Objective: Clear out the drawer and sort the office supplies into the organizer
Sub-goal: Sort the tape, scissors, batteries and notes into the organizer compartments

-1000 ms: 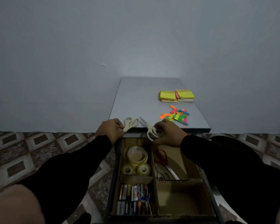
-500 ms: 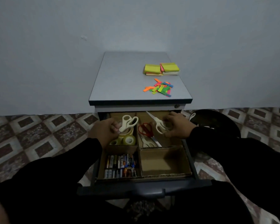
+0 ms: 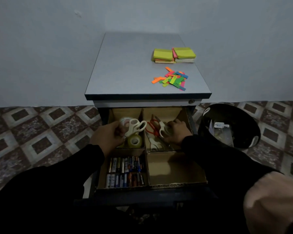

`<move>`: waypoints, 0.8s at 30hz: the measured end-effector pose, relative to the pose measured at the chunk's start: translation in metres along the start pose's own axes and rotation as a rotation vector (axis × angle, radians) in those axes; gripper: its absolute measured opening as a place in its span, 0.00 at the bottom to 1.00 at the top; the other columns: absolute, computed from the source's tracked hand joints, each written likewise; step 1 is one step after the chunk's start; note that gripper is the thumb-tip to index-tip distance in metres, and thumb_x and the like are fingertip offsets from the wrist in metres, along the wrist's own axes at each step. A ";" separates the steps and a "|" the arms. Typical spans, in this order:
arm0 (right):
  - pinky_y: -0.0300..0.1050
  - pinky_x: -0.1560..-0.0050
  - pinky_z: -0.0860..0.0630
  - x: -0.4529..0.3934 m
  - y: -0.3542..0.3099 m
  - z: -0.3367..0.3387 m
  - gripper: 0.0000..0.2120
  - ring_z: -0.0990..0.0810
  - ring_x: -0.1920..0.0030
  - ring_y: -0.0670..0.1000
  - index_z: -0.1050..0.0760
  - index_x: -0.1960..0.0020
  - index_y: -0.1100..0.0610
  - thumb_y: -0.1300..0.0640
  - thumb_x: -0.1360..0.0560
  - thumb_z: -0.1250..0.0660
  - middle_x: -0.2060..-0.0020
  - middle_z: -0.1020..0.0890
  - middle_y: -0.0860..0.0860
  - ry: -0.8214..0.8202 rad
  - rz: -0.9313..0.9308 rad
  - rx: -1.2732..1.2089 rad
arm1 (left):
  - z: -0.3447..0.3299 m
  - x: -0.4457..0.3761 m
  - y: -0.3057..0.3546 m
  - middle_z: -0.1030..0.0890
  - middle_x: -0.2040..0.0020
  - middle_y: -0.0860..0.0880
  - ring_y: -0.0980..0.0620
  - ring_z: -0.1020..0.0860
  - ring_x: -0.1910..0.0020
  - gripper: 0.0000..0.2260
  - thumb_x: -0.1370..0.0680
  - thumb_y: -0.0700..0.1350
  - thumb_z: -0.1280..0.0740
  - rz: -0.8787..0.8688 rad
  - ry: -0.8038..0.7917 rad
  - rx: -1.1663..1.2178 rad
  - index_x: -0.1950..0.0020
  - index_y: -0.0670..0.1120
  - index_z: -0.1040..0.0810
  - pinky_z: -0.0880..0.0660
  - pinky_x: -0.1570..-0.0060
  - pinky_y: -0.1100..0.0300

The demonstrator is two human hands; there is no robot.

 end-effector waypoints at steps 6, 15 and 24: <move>0.48 0.35 0.37 -0.022 0.014 -0.020 0.37 0.33 0.36 0.59 0.39 0.28 0.55 0.42 0.31 0.30 0.34 0.33 0.57 -0.043 -0.018 0.057 | -0.010 -0.007 -0.009 0.19 0.58 0.50 0.50 0.20 0.55 0.07 0.30 0.37 0.28 -0.009 -0.006 0.043 0.56 0.46 0.23 0.23 0.53 0.56; 0.48 0.34 0.41 -0.046 0.022 -0.035 0.36 0.38 0.30 0.55 0.44 0.26 0.56 0.49 0.28 0.31 0.30 0.34 0.56 -0.108 0.071 0.237 | -0.019 -0.009 -0.019 0.21 0.59 0.54 0.55 0.23 0.58 0.08 0.29 0.39 0.28 0.000 -0.030 0.059 0.57 0.49 0.25 0.24 0.54 0.58; 0.48 0.34 0.41 -0.054 0.026 -0.040 0.33 0.37 0.31 0.54 0.43 0.27 0.56 0.50 0.26 0.33 0.32 0.33 0.56 -0.085 0.053 0.222 | -0.019 -0.010 -0.020 0.21 0.59 0.54 0.58 0.26 0.63 0.07 0.29 0.40 0.28 0.006 -0.030 0.049 0.57 0.48 0.25 0.29 0.58 0.64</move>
Point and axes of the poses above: each hand's wrist, its own x-axis away from the middle knuckle, its own z-axis out of the back of the hand, y = z × x, the point moved 3 cm from there along -x, towards the middle knuckle
